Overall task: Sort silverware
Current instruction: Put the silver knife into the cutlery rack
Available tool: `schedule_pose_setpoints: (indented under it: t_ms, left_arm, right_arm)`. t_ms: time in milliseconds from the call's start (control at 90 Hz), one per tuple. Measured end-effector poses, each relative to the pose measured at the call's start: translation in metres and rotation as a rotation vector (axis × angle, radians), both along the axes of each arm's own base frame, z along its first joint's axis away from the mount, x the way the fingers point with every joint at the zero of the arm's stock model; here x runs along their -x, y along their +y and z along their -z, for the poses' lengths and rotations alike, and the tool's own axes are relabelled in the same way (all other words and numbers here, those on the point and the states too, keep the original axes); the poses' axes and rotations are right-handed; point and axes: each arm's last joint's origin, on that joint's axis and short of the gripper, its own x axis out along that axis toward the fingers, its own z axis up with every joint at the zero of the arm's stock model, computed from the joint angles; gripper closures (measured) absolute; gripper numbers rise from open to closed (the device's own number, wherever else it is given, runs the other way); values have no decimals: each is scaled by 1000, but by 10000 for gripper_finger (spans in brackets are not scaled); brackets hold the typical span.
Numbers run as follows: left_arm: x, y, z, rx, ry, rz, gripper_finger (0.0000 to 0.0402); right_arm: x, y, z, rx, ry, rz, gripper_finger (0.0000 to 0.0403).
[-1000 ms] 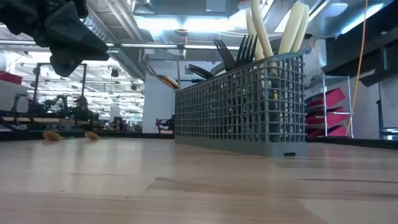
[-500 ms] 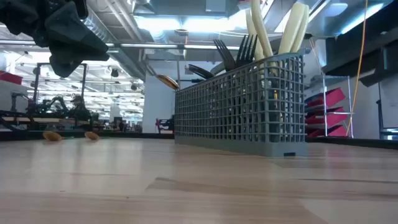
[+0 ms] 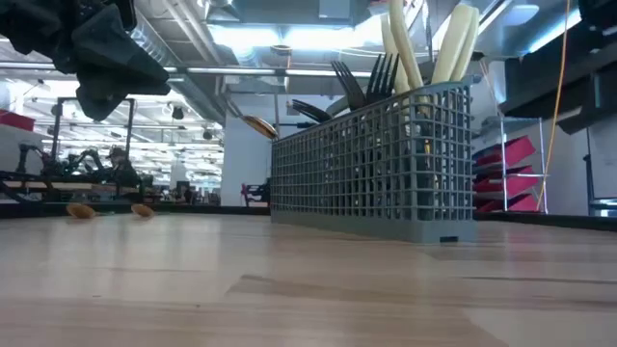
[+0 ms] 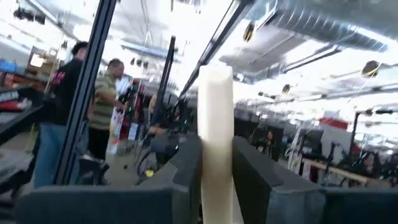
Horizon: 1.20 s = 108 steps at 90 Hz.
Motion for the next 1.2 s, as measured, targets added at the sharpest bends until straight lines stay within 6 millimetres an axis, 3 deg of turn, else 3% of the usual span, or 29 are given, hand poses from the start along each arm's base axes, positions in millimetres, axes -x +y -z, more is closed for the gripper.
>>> schedule_pose_setpoints:
  t_ms: [189,644,978,1200]
  left_arm:
    - [0,0,0,-5,2,-7,329]
    - [0,1,0,-8,0,-21,329]
    - [1,1,1,-13,11,-22,329]
    - [1,1,1,-14,11,-24,329]
  right_arm:
    - [10,-4,11,13,-34,3,347]
    - [10,-1,14,31,-22,-84,346]
    - [10,-1,14,5,-19,-83,289]
    - [10,-1,14,-4,-25,-85,281]
